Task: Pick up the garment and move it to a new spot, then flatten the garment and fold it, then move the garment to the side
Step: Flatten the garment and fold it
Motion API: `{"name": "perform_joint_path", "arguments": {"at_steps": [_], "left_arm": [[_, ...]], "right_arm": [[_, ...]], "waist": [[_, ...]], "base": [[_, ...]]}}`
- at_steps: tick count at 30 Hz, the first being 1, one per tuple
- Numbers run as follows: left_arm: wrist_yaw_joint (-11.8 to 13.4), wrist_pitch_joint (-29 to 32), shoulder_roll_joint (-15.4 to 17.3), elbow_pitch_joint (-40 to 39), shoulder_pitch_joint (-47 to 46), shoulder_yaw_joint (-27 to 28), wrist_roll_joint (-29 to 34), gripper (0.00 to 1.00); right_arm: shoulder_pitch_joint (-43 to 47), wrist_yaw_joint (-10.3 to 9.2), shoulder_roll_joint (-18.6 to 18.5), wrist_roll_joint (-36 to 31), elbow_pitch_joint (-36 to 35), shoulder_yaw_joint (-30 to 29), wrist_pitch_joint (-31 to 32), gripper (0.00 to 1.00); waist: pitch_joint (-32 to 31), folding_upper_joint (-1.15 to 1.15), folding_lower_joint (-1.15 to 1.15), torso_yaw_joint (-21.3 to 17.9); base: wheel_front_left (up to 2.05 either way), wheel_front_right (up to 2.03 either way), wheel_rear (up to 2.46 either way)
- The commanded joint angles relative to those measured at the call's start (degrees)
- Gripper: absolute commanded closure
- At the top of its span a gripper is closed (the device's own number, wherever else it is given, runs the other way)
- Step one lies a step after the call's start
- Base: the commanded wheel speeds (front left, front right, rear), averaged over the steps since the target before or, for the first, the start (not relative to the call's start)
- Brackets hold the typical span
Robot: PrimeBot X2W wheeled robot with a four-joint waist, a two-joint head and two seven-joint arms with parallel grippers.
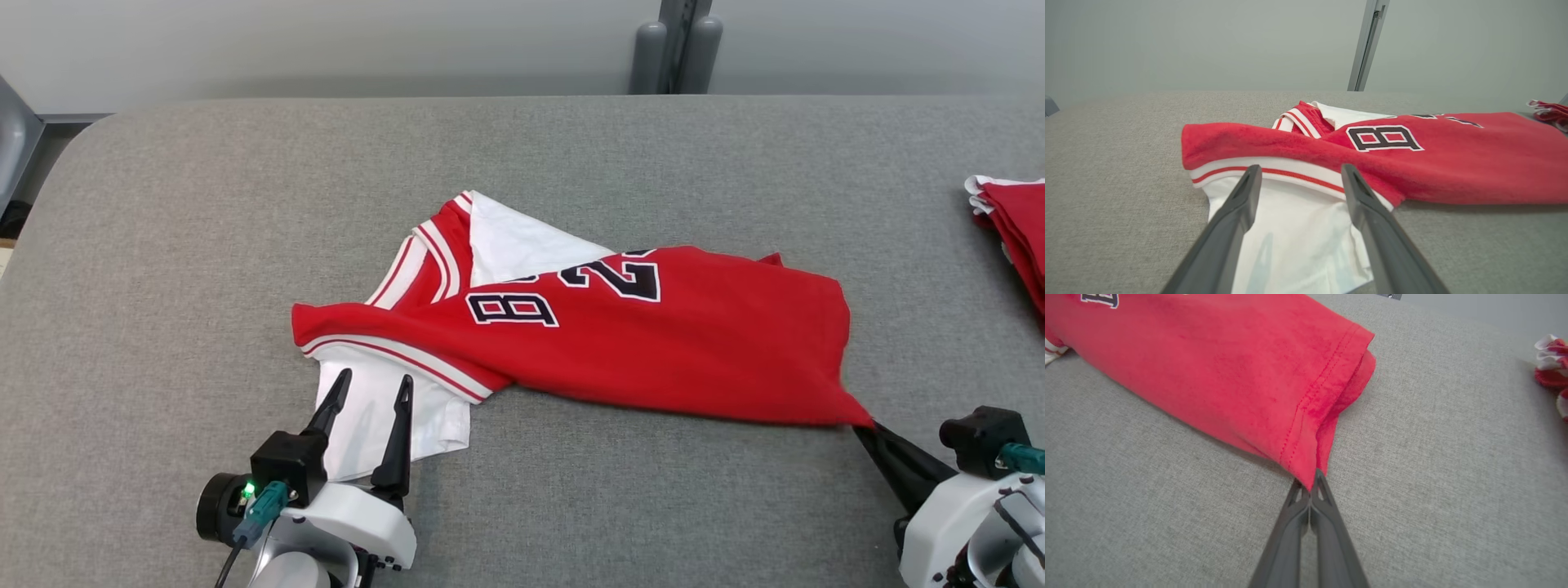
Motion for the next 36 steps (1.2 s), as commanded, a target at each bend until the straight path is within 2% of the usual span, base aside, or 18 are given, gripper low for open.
{"name": "perform_joint_path", "arguments": {"at_steps": [1,3,4,11,18,24,31,36], "left_arm": [[0.1,-0.1,0.4,-0.1,0.3,0.4,0.3,0.00],[0.2,-0.1,0.4,-0.2,0.3,0.5,0.4,0.00],[0.2,-0.1,0.4,-0.2,0.3,0.5,0.4,0.00],[0.1,-0.1,0.4,-0.5,0.3,0.5,0.3,0.00],[-0.1,-0.1,0.3,-0.7,-0.3,0.0,0.2,0.00],[-0.2,-0.1,0.2,-1.0,-1.5,-0.4,-0.2,0.00],[0.2,-0.1,0.0,-1.4,-2.7,-1.0,-0.6,0.00],[0.3,-0.1,0.0,-1.6,-3.5,-1.5,-0.8,0.00]], "right_arm": [[0.9,-0.01,0.5,0.2,0.9,-0.8,-0.8,0.84],[1.3,-0.01,1.1,0.4,1.7,-1.4,-1.4,0.45],[1.6,-0.01,1.3,0.5,2.1,-1.6,-1.5,0.00],[2.8,-0.01,0.1,2.5,2.5,-5.0,-3.0,0.00],[-0.2,-0.01,-1.8,3.9,0.5,-8.2,-3.0,0.00],[-8.0,-0.01,-2.6,3.8,-0.5,-5.6,1.6,0.00],[-18.6,-0.01,-0.1,7.0,6.3,-3.7,7.7,0.00],[-24.4,-0.01,1.1,9.9,11.3,-0.3,13.1,0.00]], "waist": [[0.0,0.00,0.00,-0.3],[0.0,0.00,0.00,-0.8],[-0.1,0.00,0.00,-1.0],[-0.5,0.00,0.00,-2.2],[-0.3,0.00,0.00,-1.7],[1.2,0.00,0.00,0.8],[3.5,0.00,0.00,4.4],[5.0,0.00,0.00,6.5]], "base": [[0.00,0.00,0.00],[0.00,0.00,0.00],[0.00,0.00,0.00],[0.00,0.00,0.00],[0.00,0.00,0.00],[0.00,0.00,0.00],[0.00,0.00,0.00],[0.00,0.00,0.00]]}}
